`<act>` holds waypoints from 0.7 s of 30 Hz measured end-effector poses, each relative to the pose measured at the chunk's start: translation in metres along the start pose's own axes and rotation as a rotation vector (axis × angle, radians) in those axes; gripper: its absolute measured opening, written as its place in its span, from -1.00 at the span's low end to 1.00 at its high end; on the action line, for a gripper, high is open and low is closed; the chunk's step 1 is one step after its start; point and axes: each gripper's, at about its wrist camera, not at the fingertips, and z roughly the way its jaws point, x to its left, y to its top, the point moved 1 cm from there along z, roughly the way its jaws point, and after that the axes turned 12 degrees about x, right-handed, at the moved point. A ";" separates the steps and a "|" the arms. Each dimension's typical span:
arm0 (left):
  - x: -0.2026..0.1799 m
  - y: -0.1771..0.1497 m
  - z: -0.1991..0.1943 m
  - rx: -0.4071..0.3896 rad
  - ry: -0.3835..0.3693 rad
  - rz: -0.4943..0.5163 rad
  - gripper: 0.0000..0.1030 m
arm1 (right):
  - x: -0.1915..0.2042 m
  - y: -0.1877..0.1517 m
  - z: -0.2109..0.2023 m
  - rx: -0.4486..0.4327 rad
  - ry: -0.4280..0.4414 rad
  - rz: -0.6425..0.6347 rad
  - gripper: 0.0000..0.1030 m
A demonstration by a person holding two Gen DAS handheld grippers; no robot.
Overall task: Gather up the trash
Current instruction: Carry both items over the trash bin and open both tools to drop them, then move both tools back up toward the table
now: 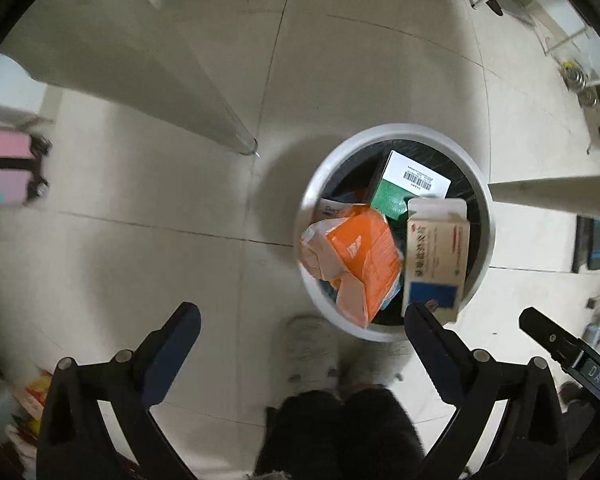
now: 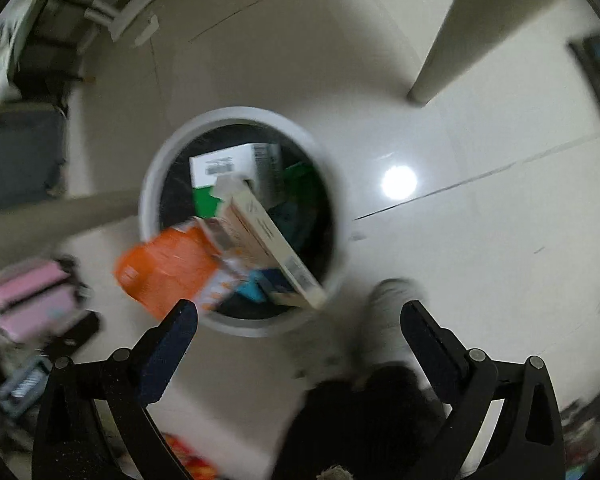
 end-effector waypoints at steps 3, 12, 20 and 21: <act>-0.004 -0.014 -0.014 -0.029 0.039 0.018 1.00 | 0.002 -0.011 -0.013 -0.033 -0.091 -0.035 0.99; -0.010 -0.062 -0.072 -0.111 0.068 0.044 1.00 | 0.020 -0.056 -0.077 -0.107 -0.213 -0.155 0.98; -0.012 -0.104 -0.127 -0.153 0.052 0.026 1.00 | 0.030 -0.101 -0.152 -0.174 -0.212 -0.190 0.98; -0.011 -0.110 -0.136 -0.155 0.049 0.030 1.00 | 0.031 -0.107 -0.163 -0.177 -0.208 -0.192 0.98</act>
